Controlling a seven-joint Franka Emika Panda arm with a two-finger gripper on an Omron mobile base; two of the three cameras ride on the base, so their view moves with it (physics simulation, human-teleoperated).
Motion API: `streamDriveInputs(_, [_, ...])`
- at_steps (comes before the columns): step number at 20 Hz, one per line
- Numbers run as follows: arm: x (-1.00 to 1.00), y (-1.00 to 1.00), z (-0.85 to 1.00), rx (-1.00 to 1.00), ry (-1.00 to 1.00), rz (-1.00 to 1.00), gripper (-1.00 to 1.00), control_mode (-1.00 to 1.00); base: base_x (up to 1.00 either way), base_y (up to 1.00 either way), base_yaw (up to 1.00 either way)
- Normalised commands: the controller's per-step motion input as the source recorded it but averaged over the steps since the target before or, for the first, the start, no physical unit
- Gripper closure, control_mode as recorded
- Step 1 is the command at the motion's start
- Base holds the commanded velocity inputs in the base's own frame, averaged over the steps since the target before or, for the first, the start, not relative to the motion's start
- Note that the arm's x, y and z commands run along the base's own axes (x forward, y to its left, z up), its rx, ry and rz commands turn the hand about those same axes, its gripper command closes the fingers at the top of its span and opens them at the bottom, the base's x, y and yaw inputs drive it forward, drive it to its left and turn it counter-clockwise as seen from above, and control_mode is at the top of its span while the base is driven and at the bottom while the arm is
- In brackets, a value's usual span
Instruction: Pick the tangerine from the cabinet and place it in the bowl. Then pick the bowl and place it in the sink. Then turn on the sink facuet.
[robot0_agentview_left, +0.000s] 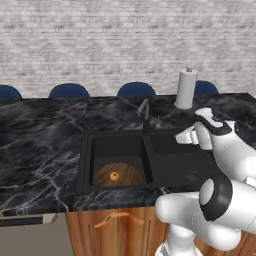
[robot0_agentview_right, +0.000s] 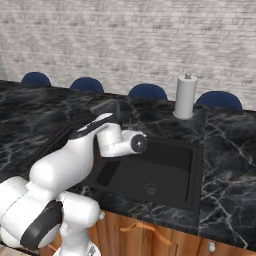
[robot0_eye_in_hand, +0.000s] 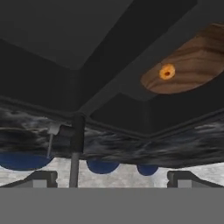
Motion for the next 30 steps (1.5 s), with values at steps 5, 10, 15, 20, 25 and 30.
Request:
streamDriveInputs(5, [0.52,-0.2,-0.11,0.01,-0.21,0.19,-1.0,-1.0,0.0,0.0,0.0])
streamDriveInputs(10, [0.43,-0.06,-0.03,0.0,-0.17,0.11,-1.0,-1.0,0.0,0.0,0.0])
streamDriveInputs(15, [0.5,0.02,0.0,0.0,-0.05,0.0,-1.0,-1.0,0.0,0.0,0.0])
streamDriveInputs(20, [0.42,0.26,-0.01,0.0,0.01,0.0,-1.0,-1.0,0.0,0.0,0.0])
streamDriveInputs(25, [0.52,0.06,0.0,0.0,0.03,0.0,-1.0,-1.0,0.0,0.0,0.0])
streamDriveInputs(30, [0.63,0.0,0.0,0.0,0.0,0.0,-1.0,-1.0,0.0,0.0,0.0])
